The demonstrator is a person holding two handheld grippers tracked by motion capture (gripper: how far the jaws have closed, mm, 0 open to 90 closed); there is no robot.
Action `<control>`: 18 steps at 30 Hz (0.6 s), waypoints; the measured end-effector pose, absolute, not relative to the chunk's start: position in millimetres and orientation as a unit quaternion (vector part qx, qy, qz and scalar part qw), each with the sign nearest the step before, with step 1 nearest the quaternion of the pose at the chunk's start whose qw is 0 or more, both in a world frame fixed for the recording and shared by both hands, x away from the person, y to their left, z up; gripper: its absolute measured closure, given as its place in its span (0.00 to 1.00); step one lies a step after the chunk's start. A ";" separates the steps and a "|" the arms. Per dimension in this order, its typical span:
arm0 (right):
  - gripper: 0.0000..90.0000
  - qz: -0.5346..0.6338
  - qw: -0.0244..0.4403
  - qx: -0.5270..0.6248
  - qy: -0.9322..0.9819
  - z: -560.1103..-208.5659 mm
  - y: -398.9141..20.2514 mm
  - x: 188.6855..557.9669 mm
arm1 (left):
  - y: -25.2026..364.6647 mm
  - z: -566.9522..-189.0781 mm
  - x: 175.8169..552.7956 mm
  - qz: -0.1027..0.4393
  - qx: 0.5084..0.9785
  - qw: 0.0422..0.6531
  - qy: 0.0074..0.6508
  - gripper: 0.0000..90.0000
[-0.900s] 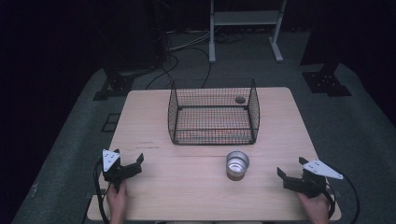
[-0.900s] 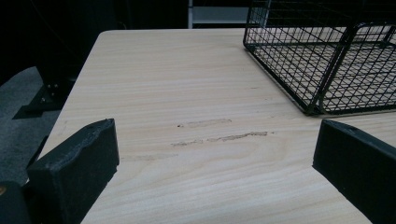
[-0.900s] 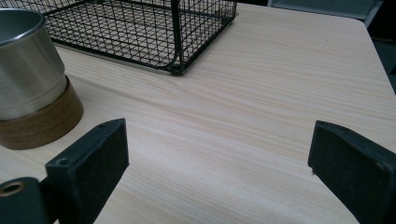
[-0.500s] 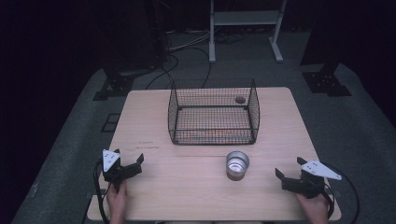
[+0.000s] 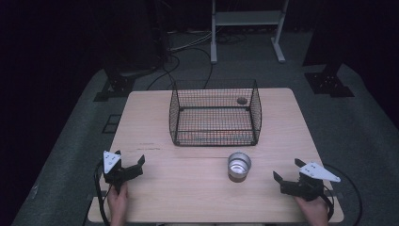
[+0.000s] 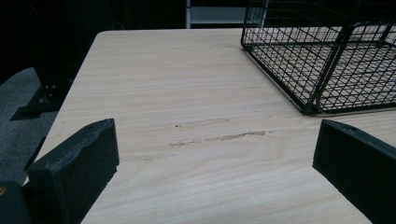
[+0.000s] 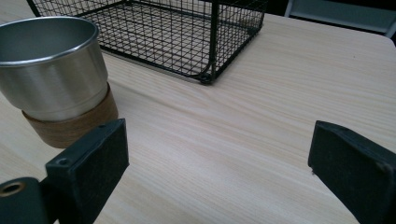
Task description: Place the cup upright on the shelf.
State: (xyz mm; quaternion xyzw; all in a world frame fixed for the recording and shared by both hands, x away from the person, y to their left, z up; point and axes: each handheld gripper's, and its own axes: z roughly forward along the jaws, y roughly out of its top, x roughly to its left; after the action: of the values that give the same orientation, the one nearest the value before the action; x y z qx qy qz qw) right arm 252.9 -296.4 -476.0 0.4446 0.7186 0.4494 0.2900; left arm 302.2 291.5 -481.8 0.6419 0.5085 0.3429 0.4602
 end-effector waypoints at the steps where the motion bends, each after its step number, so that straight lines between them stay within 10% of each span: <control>1: 0.05 0.450 0.288 0.443 0.720 -475.6 -294.8 252.5 | 291.5 -481.8 302.2 0.343 0.642 0.460 0.509 0.00; 18: 0.05 0.460 0.279 0.415 0.734 -469.0 -279.4 250.2 | 291.8 -481.8 302.3 0.343 0.642 0.460 0.509 0.00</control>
State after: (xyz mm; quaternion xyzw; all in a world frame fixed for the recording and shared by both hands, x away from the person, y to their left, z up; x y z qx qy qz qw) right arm 250.2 -279.4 -469.0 0.4154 0.7337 0.4598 0.2788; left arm 302.3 291.8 -481.8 0.6418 0.5085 0.3428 0.4604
